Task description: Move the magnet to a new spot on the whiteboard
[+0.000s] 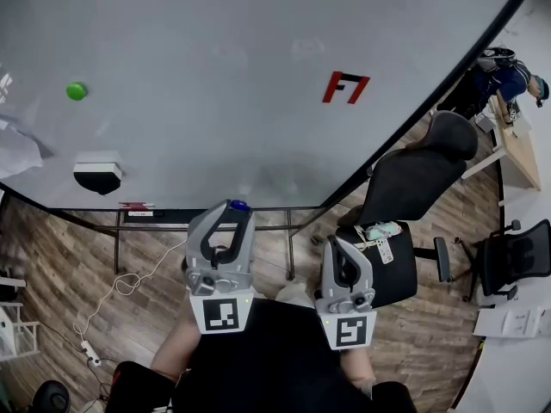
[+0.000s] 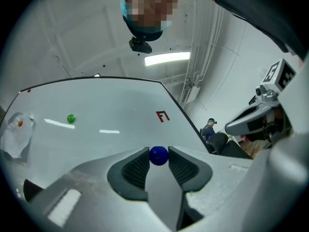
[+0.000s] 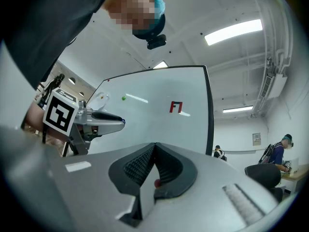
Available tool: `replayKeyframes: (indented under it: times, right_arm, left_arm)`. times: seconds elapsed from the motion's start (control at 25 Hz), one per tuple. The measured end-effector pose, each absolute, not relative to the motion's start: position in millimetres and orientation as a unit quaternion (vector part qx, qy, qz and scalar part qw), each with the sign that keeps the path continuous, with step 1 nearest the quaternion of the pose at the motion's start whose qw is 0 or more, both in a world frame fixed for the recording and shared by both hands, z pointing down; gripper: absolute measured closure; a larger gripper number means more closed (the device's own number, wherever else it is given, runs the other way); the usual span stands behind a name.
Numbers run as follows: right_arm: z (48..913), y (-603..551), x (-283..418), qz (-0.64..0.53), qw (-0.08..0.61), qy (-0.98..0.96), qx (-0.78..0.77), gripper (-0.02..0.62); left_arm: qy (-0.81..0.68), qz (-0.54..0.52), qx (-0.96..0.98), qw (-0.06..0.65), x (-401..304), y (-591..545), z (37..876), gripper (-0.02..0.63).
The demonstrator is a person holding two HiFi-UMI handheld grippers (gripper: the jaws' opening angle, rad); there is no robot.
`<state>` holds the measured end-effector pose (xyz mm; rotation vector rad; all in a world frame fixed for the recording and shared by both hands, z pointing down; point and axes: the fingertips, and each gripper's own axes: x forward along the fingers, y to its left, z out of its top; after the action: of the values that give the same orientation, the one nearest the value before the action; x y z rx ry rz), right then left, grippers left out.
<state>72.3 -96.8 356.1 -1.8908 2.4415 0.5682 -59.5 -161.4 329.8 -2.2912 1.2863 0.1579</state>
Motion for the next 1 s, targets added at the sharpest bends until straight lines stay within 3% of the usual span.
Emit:
replayKeyframes:
  times: [1.0]
  right_arm:
    - [356,-122,83,0.180,-0.008,0.756,-0.630,0.595]
  left_arm:
    - [0.468,0.068,-0.839,0.269,-41,-220,310,0.476]
